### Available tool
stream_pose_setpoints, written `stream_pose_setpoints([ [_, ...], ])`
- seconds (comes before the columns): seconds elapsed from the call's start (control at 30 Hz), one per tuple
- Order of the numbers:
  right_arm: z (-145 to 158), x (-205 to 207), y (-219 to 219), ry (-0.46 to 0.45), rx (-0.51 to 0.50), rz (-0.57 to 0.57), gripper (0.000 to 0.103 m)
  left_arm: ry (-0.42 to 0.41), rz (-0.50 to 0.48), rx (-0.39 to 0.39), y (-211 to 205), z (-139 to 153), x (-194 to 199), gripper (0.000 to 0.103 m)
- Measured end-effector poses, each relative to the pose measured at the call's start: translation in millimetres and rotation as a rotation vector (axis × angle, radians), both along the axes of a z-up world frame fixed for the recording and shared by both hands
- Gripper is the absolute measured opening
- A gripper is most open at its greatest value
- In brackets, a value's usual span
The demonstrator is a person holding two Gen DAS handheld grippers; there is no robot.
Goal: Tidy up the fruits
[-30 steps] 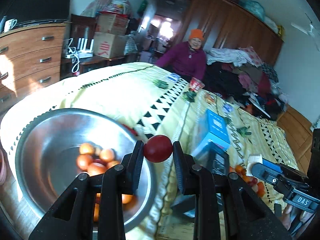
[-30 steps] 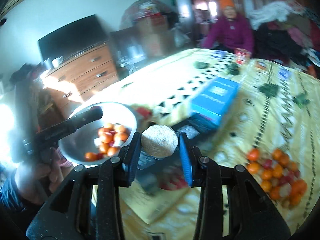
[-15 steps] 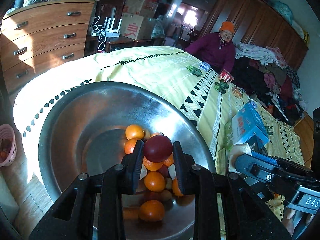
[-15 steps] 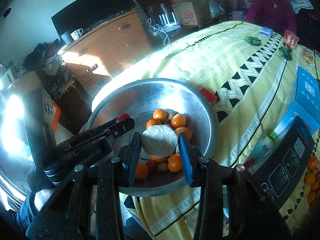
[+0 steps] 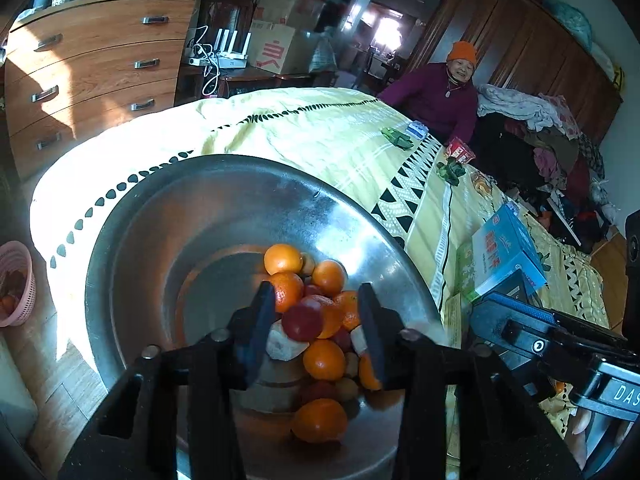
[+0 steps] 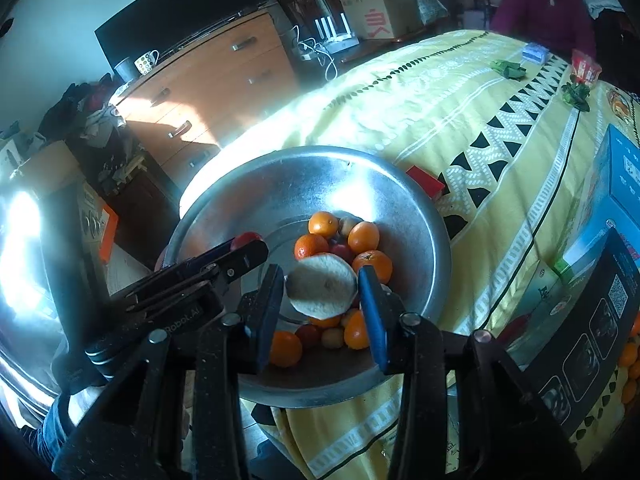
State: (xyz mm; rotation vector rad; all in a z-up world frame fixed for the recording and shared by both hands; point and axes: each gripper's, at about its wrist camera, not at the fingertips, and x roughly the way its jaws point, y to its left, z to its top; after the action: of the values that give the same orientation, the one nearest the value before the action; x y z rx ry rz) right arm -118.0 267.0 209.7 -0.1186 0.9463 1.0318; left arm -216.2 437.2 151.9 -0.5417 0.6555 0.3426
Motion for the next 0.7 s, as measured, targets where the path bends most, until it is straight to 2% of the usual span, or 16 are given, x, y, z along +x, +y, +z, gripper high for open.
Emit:
stream_pose_setpoints([
  [0.07,3,-2,-1,-0.006,0.005,0.002,0.045,-0.003,0.012,0.0,1,2,-3,0.069],
  [0.13,8,-4,-5,-0.017,0.018,-0.005,0.063,0.0,0.022,0.003,2,5,-5,0.078],
  [0.27,26,-15,-22,-0.081,0.043,-0.019,0.066,-0.003,0.032,0.02,-4,13,-8,0.084],
  [0.33,38,-23,-40,-0.155,0.049,-0.043,0.069,-0.014,0.017,0.041,-13,22,-8,0.088],
  [0.37,45,-29,-54,-0.207,0.047,-0.072,0.071,-0.019,0.012,0.054,-18,26,-9,0.089],
  [0.43,56,-34,-81,-0.302,0.04,-0.148,0.084,-0.039,0.006,0.081,-34,38,-12,0.096],
  [0.47,60,-35,-94,-0.34,0.029,-0.191,0.086,-0.049,0.0,0.095,-42,43,-12,0.096],
  [0.57,67,-33,-134,-0.416,-0.029,-0.319,0.088,-0.066,-0.038,0.122,-68,54,-10,0.099],
  [0.7,62,-26,-176,-0.469,-0.139,-0.461,0.088,-0.067,-0.109,0.15,-110,63,1,0.102],
])
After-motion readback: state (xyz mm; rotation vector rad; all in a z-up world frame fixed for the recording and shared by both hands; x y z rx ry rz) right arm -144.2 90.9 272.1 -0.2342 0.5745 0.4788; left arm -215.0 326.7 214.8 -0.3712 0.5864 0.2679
